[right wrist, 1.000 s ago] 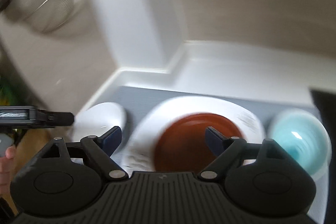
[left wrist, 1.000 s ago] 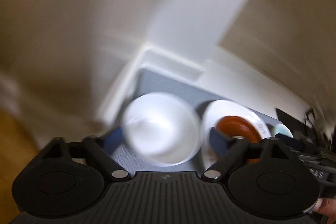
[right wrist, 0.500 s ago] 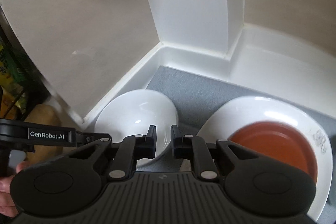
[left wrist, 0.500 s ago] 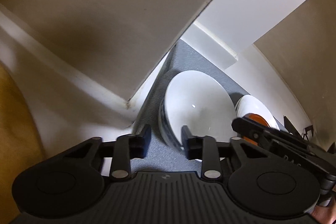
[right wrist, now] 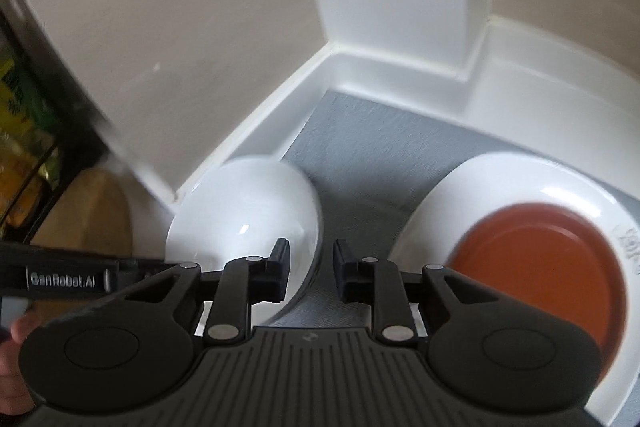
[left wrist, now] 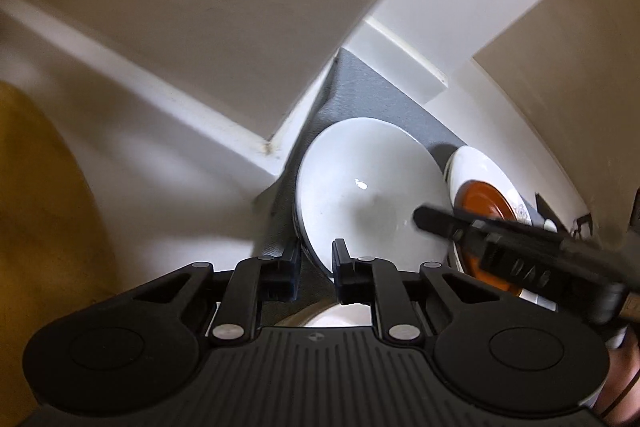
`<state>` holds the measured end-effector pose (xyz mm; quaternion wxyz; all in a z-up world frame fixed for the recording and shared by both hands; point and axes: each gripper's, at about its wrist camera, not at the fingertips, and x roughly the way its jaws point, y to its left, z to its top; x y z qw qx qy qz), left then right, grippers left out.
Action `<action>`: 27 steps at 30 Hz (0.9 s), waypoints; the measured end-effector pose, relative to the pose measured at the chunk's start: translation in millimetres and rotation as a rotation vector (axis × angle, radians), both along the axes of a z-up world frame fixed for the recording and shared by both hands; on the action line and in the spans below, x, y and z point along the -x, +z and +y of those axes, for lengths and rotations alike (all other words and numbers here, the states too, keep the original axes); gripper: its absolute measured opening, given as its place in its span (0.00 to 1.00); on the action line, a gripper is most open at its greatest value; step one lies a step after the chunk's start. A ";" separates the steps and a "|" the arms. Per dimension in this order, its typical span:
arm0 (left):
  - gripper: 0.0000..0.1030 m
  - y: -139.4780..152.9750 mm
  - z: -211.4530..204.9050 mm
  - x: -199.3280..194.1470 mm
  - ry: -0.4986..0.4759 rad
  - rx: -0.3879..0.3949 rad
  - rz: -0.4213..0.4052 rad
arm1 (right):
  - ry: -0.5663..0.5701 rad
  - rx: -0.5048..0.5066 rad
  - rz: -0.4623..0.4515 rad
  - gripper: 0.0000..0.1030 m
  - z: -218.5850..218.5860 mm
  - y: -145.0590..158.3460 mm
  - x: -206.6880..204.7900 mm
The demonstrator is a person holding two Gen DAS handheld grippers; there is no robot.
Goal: Organize plates and bowls
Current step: 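Move both grippers to the white bowl and close on its rim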
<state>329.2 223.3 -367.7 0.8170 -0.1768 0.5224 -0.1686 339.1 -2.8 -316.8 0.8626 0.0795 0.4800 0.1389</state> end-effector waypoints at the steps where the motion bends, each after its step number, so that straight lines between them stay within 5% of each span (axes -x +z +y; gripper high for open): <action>1: 0.18 -2.3 -1.5 -4.3 0.008 0.006 0.014 | 0.001 0.010 0.015 0.25 3.4 -4.4 -1.3; 5: 0.20 0.3 -13.2 -11.3 0.001 -0.040 0.012 | -0.027 0.022 0.052 0.32 11.9 -16.6 -6.0; 8: 0.20 14.6 -24.8 -5.4 -0.008 -0.133 -0.031 | -0.048 0.006 0.051 0.19 7.5 -11.8 -4.5; 19: 0.20 63.3 -53.6 19.7 -0.058 -0.170 -0.062 | -0.136 -0.071 -0.051 0.20 -34.8 40.8 31.0; 27: 0.20 90.3 -123.4 26.4 -0.185 -0.164 -0.111 | -0.281 -0.105 -0.115 0.20 -103.2 64.6 71.0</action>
